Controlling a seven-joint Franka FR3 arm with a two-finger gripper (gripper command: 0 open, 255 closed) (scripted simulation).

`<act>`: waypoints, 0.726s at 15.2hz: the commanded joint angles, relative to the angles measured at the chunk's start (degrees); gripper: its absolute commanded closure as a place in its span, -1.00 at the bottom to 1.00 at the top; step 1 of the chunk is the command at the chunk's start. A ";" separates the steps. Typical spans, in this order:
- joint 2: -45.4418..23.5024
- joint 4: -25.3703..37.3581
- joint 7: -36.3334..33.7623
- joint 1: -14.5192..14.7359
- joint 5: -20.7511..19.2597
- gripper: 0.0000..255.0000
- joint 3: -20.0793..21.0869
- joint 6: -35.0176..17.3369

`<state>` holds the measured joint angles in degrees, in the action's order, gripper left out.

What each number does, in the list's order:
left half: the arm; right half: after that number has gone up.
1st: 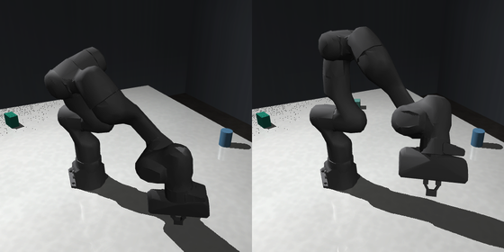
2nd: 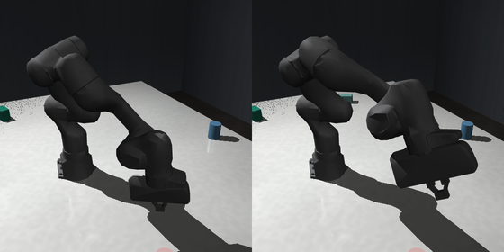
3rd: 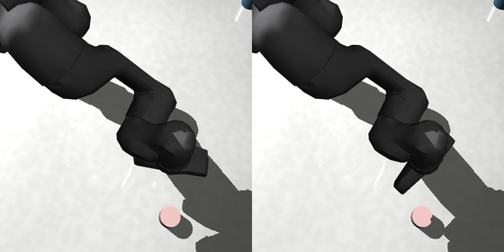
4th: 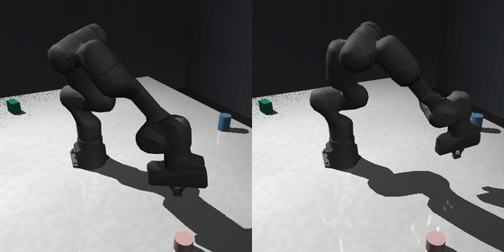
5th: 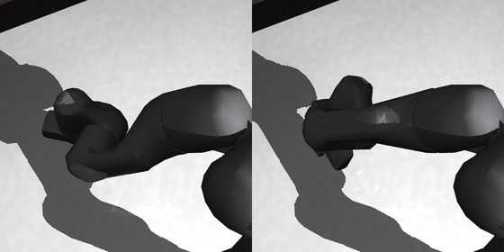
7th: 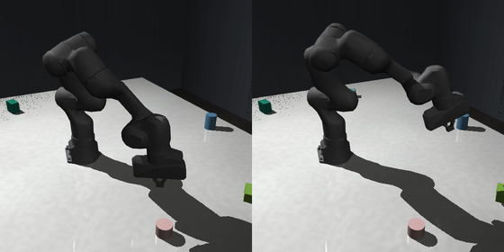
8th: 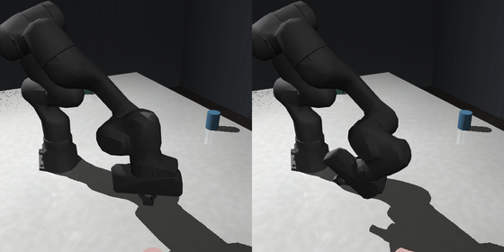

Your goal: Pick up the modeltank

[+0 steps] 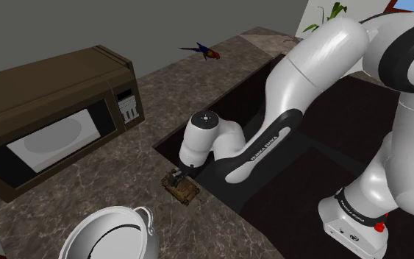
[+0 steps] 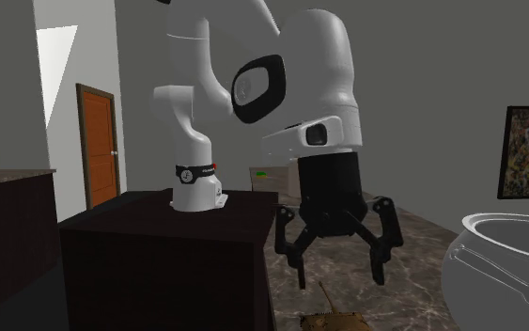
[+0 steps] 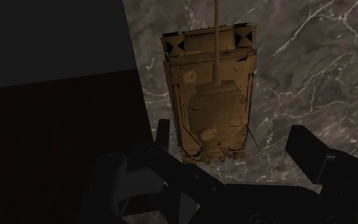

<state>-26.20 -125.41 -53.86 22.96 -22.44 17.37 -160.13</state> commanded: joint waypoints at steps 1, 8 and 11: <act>-2.06 0.95 -1.47 1.56 -1.40 -1.00 -1.29 -1.19; -5.98 2.10 -3.36 3.75 -3.63 -1.00 -4.02 -4.15; -5.96 2.12 -3.33 3.72 -3.60 1.00 -3.99 -4.11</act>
<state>-32.07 -123.33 -57.18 26.67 -26.02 13.43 -164.18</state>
